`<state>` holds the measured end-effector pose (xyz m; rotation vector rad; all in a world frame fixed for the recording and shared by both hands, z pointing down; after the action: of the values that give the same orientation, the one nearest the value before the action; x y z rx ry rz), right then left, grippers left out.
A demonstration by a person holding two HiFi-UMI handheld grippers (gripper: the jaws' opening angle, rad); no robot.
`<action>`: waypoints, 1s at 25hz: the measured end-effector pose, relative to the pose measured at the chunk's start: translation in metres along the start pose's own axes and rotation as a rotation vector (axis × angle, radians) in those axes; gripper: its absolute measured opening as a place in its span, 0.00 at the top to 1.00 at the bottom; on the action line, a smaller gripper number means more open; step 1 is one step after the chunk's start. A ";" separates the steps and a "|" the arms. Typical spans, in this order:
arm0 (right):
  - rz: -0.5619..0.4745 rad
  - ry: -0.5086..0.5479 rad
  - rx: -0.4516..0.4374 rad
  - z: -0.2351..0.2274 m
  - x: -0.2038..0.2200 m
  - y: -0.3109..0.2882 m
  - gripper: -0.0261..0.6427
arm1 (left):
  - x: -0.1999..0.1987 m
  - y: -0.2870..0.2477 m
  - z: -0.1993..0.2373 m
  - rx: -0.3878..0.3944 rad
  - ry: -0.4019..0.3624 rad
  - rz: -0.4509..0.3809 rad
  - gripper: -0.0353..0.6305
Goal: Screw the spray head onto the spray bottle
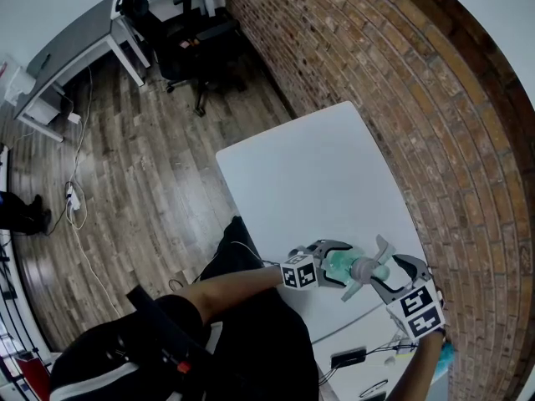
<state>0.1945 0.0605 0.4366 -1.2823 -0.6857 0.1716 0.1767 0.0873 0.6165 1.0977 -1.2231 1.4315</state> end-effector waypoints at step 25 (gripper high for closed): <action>-0.044 -0.549 0.198 0.019 0.026 -0.040 0.56 | 0.000 0.001 -0.004 -0.006 -0.029 -0.022 0.23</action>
<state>0.1947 0.0769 0.4850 -1.0305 -1.1332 0.5545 0.1750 0.0909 0.6159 1.1285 -1.2312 1.3992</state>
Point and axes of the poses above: the fingertips, and each gripper's own axes: y backward along the fingers, z to its left, x out of its underside, the point moved 2 cm from there along y, backward along the fingers, and after that the axes turned 6 degrees about y, right-handed, at the moved point
